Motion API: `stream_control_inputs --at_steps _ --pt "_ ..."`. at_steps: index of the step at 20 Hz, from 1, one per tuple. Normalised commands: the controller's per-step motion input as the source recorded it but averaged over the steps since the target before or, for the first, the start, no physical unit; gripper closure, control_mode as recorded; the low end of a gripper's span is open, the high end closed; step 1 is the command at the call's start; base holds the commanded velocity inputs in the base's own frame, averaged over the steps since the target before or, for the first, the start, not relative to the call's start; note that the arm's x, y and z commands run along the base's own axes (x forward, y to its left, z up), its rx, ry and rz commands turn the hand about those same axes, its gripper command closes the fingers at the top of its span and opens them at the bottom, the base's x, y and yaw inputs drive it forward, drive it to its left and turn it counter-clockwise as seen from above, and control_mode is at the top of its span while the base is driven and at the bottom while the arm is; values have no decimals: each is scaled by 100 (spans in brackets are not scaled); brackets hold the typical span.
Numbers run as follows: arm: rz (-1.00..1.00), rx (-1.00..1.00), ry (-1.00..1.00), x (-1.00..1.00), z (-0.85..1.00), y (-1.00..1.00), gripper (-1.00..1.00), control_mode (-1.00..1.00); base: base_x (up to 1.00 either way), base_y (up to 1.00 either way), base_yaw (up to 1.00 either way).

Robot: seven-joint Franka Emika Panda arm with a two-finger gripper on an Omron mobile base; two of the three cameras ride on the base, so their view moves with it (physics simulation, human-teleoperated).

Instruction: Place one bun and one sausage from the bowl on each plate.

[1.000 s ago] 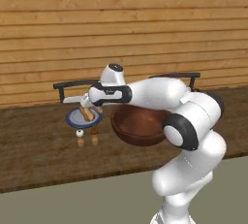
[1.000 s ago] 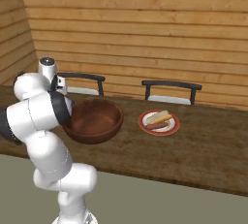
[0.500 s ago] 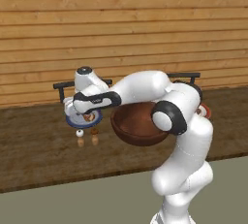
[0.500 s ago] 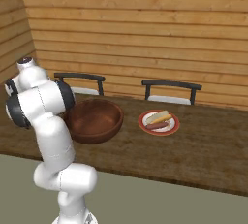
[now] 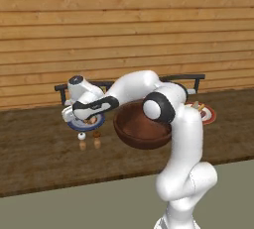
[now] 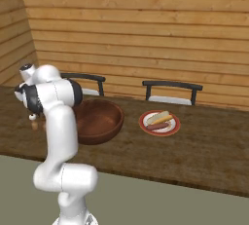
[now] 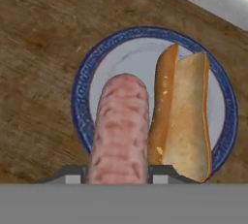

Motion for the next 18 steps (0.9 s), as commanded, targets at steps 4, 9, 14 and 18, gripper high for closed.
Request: stream_control_inputs --at_steps 4,9,14,18 --pt "-4 -1 0 46 -12 21 -100 -100 0 0 0" --pt "2 1 -4 10 -5 -16 -100 -100 0 0 0" --pt "0 10 -10 -21 35 -53 -100 -100 0 0 0" --pt "0 27 -35 -100 100 -100 -100 -100 0 0 0"
